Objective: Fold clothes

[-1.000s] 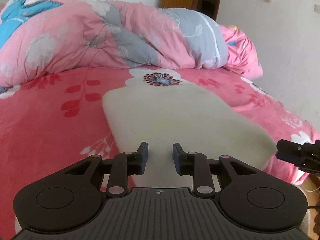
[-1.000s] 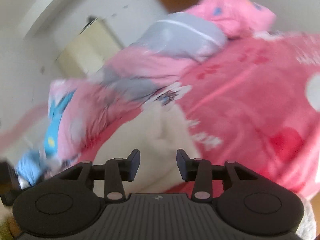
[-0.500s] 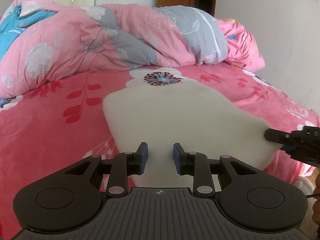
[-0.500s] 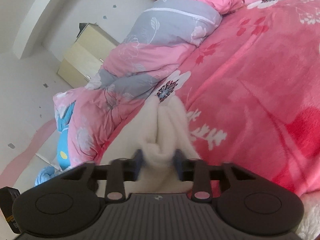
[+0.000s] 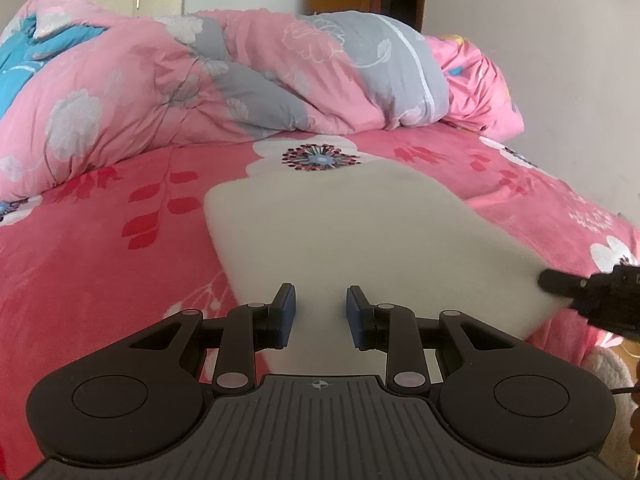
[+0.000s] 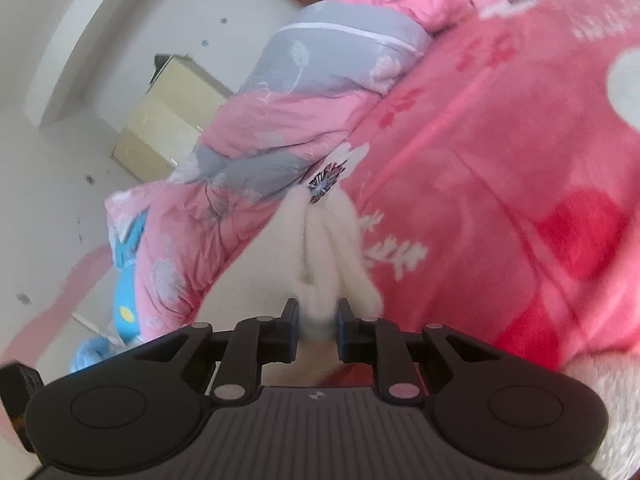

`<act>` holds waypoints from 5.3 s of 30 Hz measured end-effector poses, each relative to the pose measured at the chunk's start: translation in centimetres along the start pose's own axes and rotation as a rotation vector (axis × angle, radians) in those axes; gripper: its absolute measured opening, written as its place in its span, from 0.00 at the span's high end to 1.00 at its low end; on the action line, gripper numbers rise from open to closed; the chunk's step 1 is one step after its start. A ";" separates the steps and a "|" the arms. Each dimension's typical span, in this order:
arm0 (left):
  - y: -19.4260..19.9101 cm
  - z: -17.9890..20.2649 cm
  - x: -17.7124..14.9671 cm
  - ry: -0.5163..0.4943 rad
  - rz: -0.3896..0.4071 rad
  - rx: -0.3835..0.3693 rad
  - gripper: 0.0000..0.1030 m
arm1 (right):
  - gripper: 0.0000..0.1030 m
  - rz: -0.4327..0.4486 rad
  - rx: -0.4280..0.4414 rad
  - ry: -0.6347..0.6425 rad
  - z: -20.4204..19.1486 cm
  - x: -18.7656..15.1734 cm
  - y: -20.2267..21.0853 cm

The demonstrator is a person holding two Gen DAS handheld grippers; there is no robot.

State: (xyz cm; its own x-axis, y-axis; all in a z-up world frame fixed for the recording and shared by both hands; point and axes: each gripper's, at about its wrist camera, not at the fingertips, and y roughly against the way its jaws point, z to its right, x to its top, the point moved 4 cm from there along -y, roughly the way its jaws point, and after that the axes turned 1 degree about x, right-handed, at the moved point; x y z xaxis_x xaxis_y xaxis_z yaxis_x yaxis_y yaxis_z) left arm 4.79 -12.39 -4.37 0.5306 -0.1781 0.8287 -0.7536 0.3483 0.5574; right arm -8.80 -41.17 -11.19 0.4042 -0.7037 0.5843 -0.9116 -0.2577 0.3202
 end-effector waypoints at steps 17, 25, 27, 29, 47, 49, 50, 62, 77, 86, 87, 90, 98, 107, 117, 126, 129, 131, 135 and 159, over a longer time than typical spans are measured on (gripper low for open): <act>0.0 0.0 0.0 0.034 0.002 0.008 0.73 | 0.65 0.095 -0.021 0.121 -3.7 3.8 3.6; -0.1 -0.3 0.3 0.050 -0.030 -0.004 0.73 | 0.68 0.034 -0.138 0.656 -12.0 -0.3 -3.8; -0.1 -0.4 0.2 0.061 -0.031 -0.022 0.72 | 0.69 -0.025 -0.241 0.746 -10.8 -1.7 -6.8; -0.1 -0.5 0.2 0.064 -0.029 -0.026 0.72 | 0.69 -0.034 -0.277 0.780 -10.1 -2.5 -8.0; 0.9 -0.8 1.4 0.069 -0.022 -0.035 0.71 | 0.68 -0.032 -0.289 0.773 -9.3 -2.9 -8.3; 0.7 -0.7 1.9 0.058 -0.017 -0.031 0.71 | 0.68 -0.029 -0.286 0.771 -9.3 -2.9 -8.3; 0.6 -0.6 2.1 0.053 -0.014 -0.030 0.71 | 0.68 -0.028 -0.285 0.771 -9.2 -2.9 -8.3; -2.0 0.2 3.1 -0.017 -0.021 0.007 0.71 | 0.68 -0.020 -0.267 0.774 -9.1 -3.0 -8.1; -3.6 0.0 2.1 -0.019 -0.054 0.018 0.70 | 0.67 -0.095 -0.295 0.792 -10.6 -2.3 -8.6; -3.7 -0.2 2.2 -0.004 -0.064 0.014 0.70 | 0.67 -0.055 -0.243 0.801 -13.7 0.9 -9.9; -3.6 -0.2 2.2 -0.003 -0.065 0.014 0.70 | 0.67 -0.074 -0.255 0.802 -13.2 1.0 -10.7; -3.8 -0.2 2.1 -0.001 -0.067 0.009 0.70 | 0.67 -0.157 -0.283 0.760 -9.8 0.4 -13.2; -3.6 -0.2 2.7 0.000 -0.089 0.009 0.70 | 0.67 -0.146 -0.251 0.727 -9.0 0.3 -12.8; -3.7 -0.5 5.5 -0.013 -0.038 0.046 0.70 | 0.67 -0.138 -0.240 0.718 -8.8 0.5 -12.9; -6.2 -0.7 4.3 -0.040 -0.067 0.094 0.67 | 0.67 -0.129 -0.240 0.723 -8.8 0.3 -12.9; -6.2 -1.1 4.4 -0.011 -0.085 0.083 0.67 | 0.66 -0.196 -0.271 0.684 -10.2 1.6 -13.1; -6.3 -1.2 4.4 0.002 -0.095 0.076 0.67 | 0.66 -0.189 -0.253 0.672 -11.7 3.0 -13.5; -6.4 -1.3 4.4 0.009 -0.100 0.071 0.67 | 0.66 -0.177 -0.264 0.690 -12.4 3.8 -14.2; -6.6 -1.6 4.6 0.029 -0.115 0.055 0.67 | 0.66 -0.233 -0.283 0.709 -10.9 3.5 -16.8; -6.8 -2.2 4.8 0.058 -0.141 0.025 0.66 | 0.66 -0.281 -0.287 0.710 -13.7 6.6 -22.0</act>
State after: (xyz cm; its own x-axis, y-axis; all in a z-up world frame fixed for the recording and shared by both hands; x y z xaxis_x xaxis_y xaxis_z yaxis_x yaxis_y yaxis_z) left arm 13.28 -13.62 -4.27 0.6529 -0.1698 0.7382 -0.6790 0.3007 0.6697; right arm 15.00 -31.13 -4.18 0.6536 -0.0257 0.7564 -0.7537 -0.1142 0.6473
